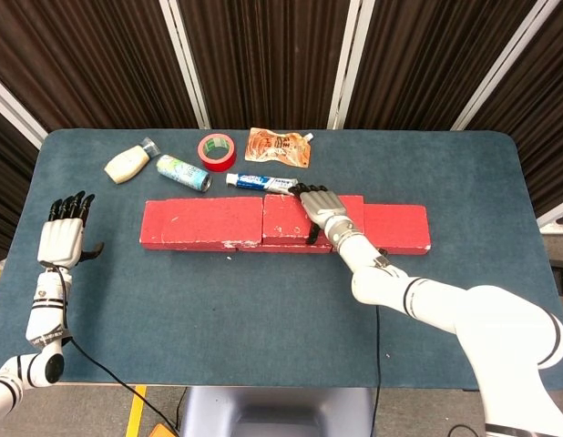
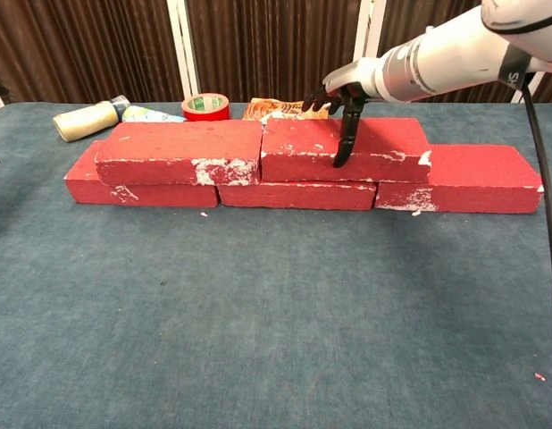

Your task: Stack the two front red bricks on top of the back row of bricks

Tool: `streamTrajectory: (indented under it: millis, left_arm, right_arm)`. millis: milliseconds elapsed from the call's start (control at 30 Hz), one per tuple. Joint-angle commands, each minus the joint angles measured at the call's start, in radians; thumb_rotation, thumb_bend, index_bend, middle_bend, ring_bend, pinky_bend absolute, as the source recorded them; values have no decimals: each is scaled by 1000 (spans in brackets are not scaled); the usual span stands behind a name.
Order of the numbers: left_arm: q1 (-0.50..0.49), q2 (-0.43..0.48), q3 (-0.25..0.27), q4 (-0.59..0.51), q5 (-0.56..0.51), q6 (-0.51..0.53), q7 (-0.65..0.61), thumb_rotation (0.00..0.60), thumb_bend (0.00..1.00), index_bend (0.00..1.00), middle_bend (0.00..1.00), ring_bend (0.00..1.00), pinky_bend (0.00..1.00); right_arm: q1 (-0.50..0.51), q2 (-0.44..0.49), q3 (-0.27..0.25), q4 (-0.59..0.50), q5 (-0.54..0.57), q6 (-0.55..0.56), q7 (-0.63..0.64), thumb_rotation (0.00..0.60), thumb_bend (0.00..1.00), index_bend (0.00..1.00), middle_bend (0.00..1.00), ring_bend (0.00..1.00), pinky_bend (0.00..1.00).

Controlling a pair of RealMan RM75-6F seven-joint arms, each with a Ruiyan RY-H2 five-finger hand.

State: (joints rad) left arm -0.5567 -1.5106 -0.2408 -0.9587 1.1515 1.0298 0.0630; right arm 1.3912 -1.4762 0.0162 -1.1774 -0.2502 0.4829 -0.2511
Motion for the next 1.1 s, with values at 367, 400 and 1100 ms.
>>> streamTrajectory:
  millis: [367,400,1100]
  left_arm:
    - [5,-13,-1,-20,-8,15,26,600,276,0,0,0,0]
    - [7,-14,-1,-25,-4,24,30,600,275,0,0,0,0]
    - [94,67,21,-158,16,119,20,600,293,0,0,0,0]
  right_arm:
    - [-184,226,56,-336,-234,193,108,600,0,30,78,58,0]
    - [-226,263,58,-393,-284,251,125,600,0,30,78,58,0]
    - [-1014,242,-160,-388,-1046,1126,374,600,0,31,78,58,0]
